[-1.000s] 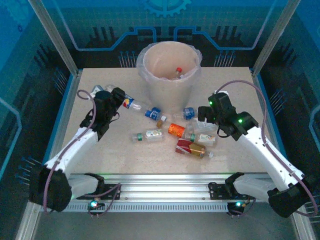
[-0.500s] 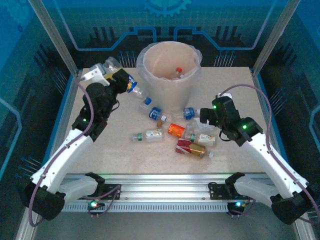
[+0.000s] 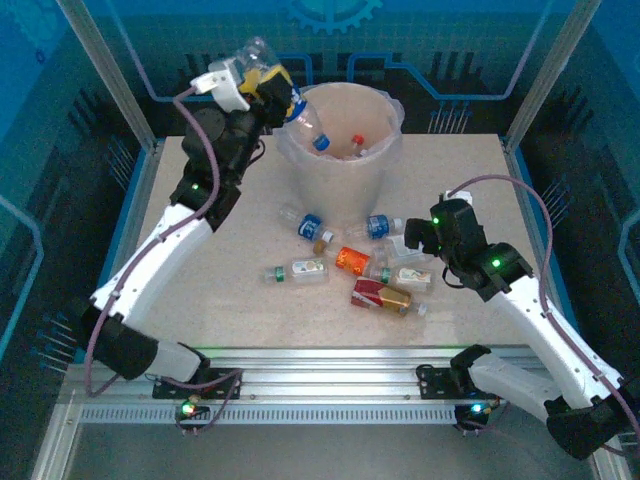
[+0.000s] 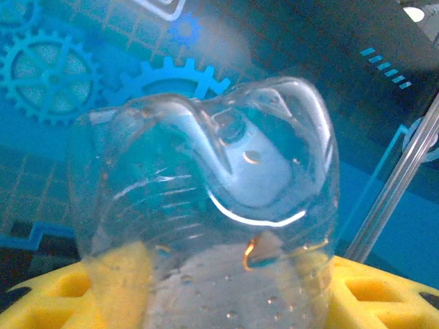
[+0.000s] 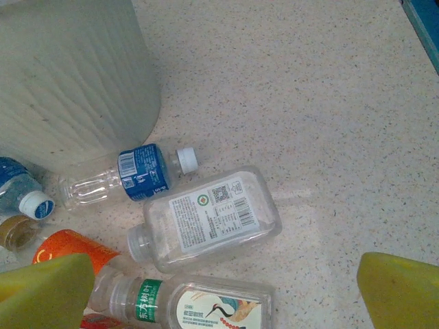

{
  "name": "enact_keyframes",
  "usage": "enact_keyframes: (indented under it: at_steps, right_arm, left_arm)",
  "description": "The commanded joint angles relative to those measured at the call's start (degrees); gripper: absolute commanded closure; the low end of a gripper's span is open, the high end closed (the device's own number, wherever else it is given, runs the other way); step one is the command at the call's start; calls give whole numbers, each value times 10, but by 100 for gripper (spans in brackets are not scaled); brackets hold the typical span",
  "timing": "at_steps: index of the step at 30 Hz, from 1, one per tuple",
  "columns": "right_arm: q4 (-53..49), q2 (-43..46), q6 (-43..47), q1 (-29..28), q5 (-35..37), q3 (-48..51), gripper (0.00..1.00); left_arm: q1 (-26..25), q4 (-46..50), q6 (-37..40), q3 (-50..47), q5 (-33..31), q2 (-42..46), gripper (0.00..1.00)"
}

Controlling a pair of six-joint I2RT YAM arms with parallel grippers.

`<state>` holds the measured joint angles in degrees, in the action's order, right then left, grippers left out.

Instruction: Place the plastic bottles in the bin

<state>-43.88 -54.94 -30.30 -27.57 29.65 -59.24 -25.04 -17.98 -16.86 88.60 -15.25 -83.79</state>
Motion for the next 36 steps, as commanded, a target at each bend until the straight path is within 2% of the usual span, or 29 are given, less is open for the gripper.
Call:
enact_keyframes:
  at_steps: [1,6,11,21,36]
  right_arm:
    - [3,8,-13,9,13,7,0]
    - [-4,10,-20,9,12,9,0]
    - [-7,15,-24,10,13,10,0]
    - [-13,18,-30,10,10,8,0]
    - [-8,27,-39,11,13,21,0]
  left_arm:
    - [-5,-39,71,66,-22,-56,46]
    - [-6,-14,114,168,-38,-144,46]
    - [-8,24,125,239,-37,-210,46]
    - [-24,45,167,294,-48,-295,47]
    - [-49,61,165,331,-51,-366,47]
